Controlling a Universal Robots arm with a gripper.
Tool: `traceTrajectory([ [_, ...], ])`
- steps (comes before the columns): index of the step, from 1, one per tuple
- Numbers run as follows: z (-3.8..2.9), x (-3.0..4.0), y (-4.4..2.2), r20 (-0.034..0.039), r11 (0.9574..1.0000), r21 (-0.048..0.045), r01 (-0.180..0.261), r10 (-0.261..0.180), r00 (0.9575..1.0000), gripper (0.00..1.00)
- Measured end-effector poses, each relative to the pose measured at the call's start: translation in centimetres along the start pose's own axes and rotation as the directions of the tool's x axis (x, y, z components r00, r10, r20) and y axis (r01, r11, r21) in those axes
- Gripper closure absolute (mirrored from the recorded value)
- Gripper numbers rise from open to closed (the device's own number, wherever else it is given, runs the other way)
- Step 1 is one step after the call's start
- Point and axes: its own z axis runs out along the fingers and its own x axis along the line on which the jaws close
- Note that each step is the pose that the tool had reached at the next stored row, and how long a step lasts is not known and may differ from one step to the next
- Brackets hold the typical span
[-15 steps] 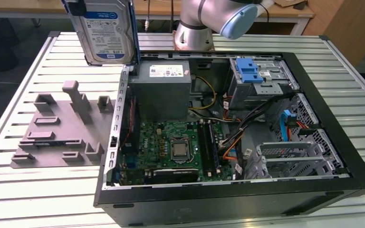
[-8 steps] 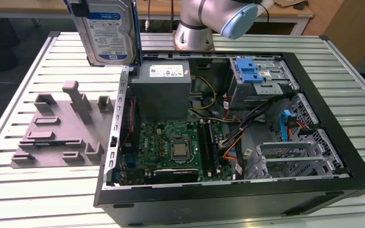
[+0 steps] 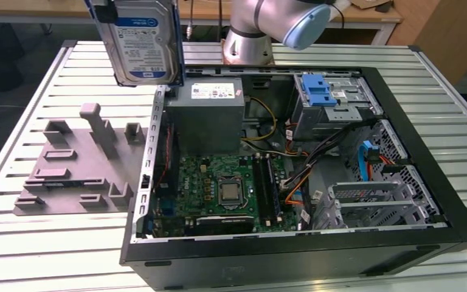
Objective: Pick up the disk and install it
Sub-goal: 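Pick up the disk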
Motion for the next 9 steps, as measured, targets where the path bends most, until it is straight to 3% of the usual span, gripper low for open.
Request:
traceTrajectory([
  [6, -0.02, -0.04, -1.2, 0.0, 1.0, 0.0, 0.0, 0.0, 1.0, 0.64],
  [9, -0.02, -0.03, -1.3, 0.0, 1.0, 0.0, 0.0, 0.0, 1.0, 0.64],
])
